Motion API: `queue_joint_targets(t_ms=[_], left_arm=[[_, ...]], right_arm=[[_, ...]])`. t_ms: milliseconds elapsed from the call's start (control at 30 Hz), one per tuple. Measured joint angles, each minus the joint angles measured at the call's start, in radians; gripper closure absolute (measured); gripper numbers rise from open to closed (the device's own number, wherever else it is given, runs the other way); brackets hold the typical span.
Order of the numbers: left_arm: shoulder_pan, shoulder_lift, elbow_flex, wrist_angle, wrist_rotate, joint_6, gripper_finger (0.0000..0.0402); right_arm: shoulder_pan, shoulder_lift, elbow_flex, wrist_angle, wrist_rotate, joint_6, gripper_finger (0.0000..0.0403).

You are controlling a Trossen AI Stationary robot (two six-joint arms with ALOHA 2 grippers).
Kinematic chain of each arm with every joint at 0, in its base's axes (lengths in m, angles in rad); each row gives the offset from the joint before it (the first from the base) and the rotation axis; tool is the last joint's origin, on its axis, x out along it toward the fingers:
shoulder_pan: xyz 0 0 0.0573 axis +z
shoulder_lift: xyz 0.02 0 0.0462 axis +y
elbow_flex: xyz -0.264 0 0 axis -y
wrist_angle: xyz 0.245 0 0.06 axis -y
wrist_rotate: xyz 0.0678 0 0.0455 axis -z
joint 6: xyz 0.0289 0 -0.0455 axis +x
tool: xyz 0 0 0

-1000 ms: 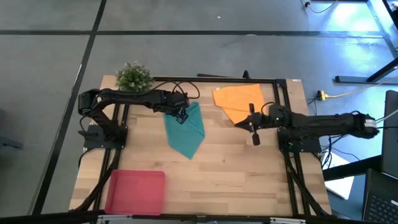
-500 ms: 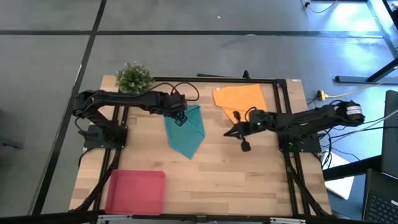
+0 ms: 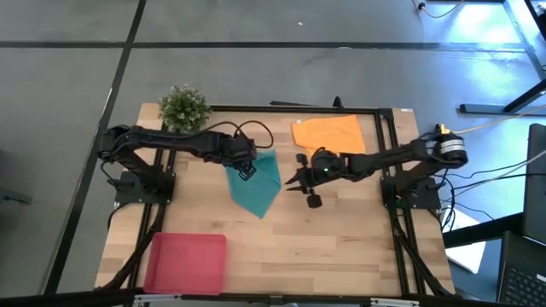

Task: Roll microfiber towels into tight, uniform cylinder then place into a basket
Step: Fold the blue microfiber towel

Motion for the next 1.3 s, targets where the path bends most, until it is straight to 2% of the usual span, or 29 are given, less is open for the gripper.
queue_joint_targets(t_ms=[133,300,433,667,1300], left_arm=[[-0.010,-0.006,0.000,-0.010,0.000,-0.006,0.0401],[-0.008,-0.014,0.000,-0.014,-0.001,-0.006,0.0401],[0.007,-0.014,0.000,-0.017,-0.001,-0.004,0.0401],[0.017,-0.014,0.000,-0.024,-0.002,-0.003,0.0402],[0.018,-0.014,0.000,-0.030,-0.025,-0.002,0.0402]], right_arm=[[0.003,0.101,0.050,-0.007,0.007,-0.077,0.0297],[0.002,0.212,0.131,0.000,0.100,-0.081,0.0299],[0.003,0.301,0.210,0.012,0.115,-0.135,0.0302],[-0.001,0.427,0.349,0.009,0.248,-0.182,0.0302],[-0.089,0.610,0.499,0.013,0.254,-0.181,0.0302]])
